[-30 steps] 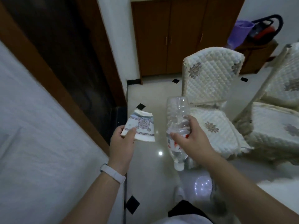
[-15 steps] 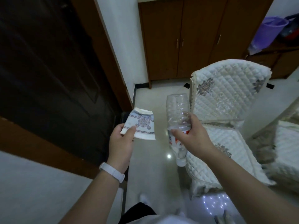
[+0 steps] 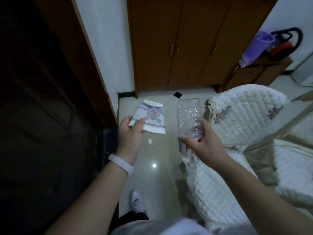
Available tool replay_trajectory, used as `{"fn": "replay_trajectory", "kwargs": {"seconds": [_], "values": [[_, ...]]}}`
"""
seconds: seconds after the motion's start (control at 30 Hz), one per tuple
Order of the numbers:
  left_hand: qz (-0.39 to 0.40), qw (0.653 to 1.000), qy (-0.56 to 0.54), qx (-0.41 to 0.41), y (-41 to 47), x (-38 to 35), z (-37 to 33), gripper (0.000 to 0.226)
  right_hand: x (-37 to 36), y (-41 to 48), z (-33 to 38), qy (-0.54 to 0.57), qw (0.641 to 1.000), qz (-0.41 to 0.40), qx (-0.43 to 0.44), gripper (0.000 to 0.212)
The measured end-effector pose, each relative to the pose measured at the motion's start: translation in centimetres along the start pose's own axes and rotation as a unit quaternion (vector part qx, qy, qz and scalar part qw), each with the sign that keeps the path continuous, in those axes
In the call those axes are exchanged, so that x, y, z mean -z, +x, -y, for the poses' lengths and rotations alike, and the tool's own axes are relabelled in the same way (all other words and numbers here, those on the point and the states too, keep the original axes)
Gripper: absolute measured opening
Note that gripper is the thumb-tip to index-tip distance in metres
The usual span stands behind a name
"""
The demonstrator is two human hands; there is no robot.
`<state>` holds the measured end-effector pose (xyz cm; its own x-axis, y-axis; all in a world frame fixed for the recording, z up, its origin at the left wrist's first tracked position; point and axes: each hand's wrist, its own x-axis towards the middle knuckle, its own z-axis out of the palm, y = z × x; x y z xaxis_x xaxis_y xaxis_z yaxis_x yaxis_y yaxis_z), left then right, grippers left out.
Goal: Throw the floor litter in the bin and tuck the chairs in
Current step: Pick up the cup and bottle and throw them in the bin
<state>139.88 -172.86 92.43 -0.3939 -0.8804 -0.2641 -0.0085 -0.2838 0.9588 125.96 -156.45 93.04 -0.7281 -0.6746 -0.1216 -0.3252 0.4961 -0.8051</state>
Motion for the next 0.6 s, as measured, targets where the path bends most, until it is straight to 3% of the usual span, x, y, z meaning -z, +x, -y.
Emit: {"fn": "replay_trajectory", "kwargs": {"seconds": [0.17, 0.23, 0.37, 0.6], "values": [[0.031, 0.998, 0.042, -0.031, 7.6, 0.1, -3.3, 0.014, -1.7, 4.8, 3.4, 0.011, 0.999, -0.050, 0.001, 0.078], [0.012, 0.999, 0.027, -0.042, 9.3, 0.5, -4.4, 0.012, -2.3, 6.4, 4.0, 0.017, 0.999, -0.031, -0.002, 0.085], [0.002, 0.998, 0.039, -0.058, 11.1, 1.9, -4.6, 0.012, -3.0, 10.6, 4.6, 0.003, 1.000, -0.001, 0.005, 0.077], [-0.069, 0.997, 0.034, -0.008, 14.1, -0.2, -4.6, 0.017, -3.3, 17.8, 4.6, 0.056, 0.997, 0.041, 0.033, 0.077]]}}
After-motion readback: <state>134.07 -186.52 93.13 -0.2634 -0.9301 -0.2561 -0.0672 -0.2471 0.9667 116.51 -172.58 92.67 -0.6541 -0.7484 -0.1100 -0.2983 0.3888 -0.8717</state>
